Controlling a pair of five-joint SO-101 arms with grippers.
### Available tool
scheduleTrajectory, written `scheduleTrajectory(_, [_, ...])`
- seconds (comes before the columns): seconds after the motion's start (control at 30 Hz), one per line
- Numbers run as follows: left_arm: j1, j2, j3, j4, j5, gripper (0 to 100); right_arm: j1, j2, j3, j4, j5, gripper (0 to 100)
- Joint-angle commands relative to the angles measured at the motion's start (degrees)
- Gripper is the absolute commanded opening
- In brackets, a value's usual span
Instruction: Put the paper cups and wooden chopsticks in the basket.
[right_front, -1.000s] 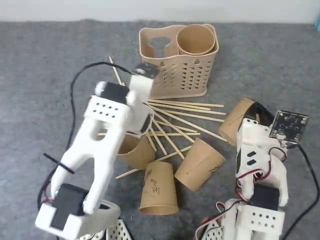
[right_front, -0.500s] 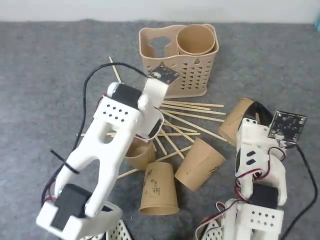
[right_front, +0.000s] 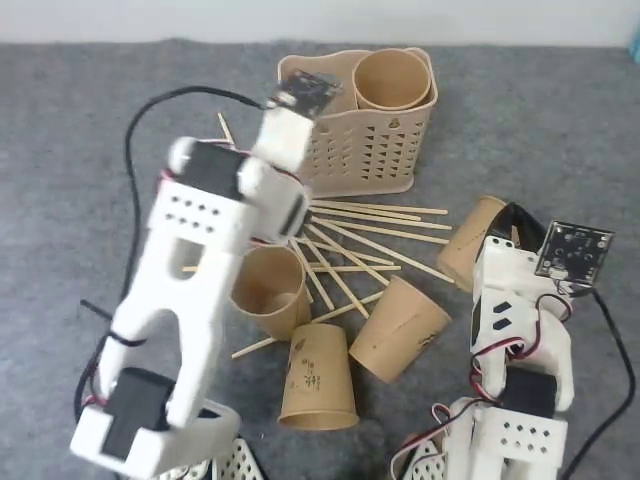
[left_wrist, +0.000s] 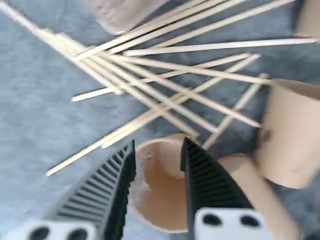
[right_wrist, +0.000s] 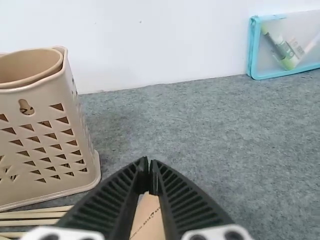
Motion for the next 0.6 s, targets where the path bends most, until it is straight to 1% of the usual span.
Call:
scheduleTrajectory(0.0, [-10.0,-2.7,-0.3,1.6,-5.5,15,-0.4,-1.0,-0.4,-1.1,0.6,0.8])
scheduleTrajectory(0.1, [-13.8,-2.7,4.3,0.9,-11.0,17,-0.4,-1.0,-0.4,-1.1,0.6,0.8])
scheduleTrajectory(0.17, [-14.9,-2.8,7.2,0.9,-12.8,19,-0.4,-1.0,-0.4,-1.1,0.6,0.8])
scheduleTrajectory(0.27, [-16.2,-3.3,10.9,0.3,-15.8,19,-0.4,-1.0,-0.4,-1.1,0.6,0.8])
scheduleTrajectory(0.4, [-16.2,-3.3,16.3,-1.1,-17.2,17,-0.4,-1.0,-0.4,-1.1,0.6,0.8])
scheduleTrajectory(0.57, [-15.6,-2.7,23.2,-9.0,-17.1,17,-0.3,-1.0,-0.4,-1.2,0.6,0.8])
